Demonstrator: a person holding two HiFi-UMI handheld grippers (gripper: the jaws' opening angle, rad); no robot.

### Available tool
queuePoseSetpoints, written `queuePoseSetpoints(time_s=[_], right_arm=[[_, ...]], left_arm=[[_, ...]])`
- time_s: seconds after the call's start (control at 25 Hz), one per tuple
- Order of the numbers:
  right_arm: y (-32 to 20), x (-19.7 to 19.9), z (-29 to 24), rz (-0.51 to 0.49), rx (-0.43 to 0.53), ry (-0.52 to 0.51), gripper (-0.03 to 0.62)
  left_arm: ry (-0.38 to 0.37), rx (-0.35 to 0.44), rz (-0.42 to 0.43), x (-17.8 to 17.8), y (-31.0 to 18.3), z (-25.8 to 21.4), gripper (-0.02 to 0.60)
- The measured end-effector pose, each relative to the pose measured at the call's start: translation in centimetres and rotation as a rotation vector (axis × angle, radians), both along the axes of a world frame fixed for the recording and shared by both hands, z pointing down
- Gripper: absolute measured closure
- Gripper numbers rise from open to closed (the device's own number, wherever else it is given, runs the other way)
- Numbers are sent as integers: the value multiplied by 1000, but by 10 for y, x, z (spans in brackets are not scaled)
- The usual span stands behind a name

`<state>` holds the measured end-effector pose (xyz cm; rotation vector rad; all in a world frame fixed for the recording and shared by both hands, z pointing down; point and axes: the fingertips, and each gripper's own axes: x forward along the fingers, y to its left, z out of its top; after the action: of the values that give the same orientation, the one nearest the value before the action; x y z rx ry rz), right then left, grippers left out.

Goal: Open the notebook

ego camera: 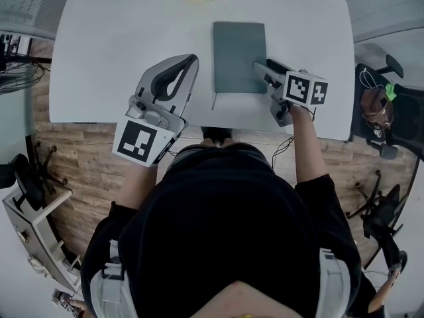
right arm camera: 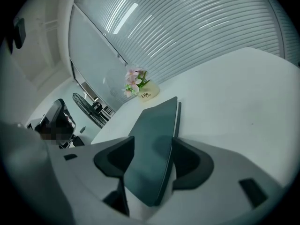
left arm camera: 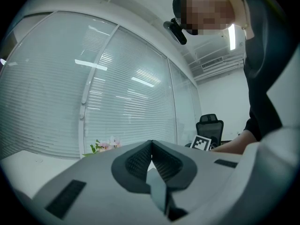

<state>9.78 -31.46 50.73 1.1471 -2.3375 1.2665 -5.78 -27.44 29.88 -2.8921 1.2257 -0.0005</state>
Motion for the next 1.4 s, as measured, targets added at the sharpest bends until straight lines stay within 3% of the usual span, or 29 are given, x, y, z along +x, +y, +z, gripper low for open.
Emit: queuePoseSetpoints(time_s=[0.4,0.68,1.4], right_arm=[[-3,9,-4,52,-38,-109,397],[-7,20,-8,80,17,-47,557],[-11,17,-37,108,112,-39,583]], left_arm=[[0,-8,-2,2,1,4,573],[-1,0,-1,1,-2,1,574],[1,18,-4,0,-6,-4,574]])
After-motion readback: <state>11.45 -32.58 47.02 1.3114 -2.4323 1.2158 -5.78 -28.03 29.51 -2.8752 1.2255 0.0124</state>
